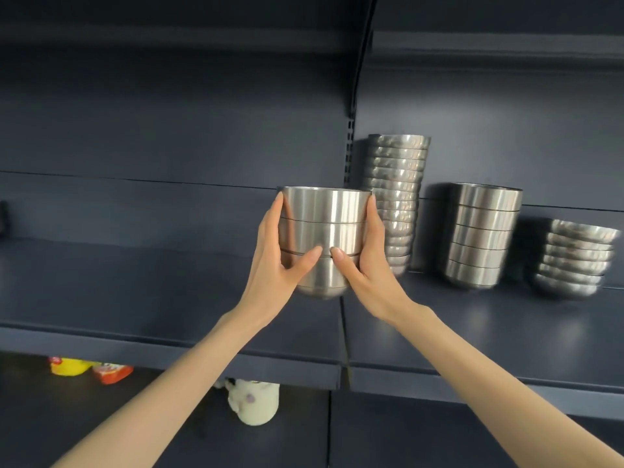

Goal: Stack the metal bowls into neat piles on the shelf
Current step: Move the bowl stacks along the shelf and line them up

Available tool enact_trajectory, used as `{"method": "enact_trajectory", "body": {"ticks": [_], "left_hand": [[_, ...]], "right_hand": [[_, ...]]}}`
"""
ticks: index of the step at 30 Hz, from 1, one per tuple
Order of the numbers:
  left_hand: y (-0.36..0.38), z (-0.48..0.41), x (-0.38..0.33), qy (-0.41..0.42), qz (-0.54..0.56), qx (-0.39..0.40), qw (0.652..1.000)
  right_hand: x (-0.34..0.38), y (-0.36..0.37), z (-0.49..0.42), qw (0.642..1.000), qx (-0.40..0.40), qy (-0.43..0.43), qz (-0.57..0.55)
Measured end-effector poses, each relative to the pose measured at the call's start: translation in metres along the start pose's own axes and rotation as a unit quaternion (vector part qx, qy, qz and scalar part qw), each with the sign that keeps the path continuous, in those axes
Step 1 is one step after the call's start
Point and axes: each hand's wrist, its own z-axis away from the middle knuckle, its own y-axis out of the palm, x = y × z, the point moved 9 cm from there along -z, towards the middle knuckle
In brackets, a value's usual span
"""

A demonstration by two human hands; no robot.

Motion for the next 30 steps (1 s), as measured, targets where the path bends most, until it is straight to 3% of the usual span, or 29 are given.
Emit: {"method": "enact_trajectory", "body": {"ticks": [20,30], "left_hand": [[-0.265,0.000,0.084,0.034,-0.108,-0.009,0.993],[-0.357,-0.016,0.144,0.017,-0.101,-0.045,0.994]], "right_hand": [[0.079,0.257,-0.079,0.995,-0.045,-0.030,-0.086],[0.076,0.367,-0.138,0.990,0.009,-0.061,-0.125]]}}
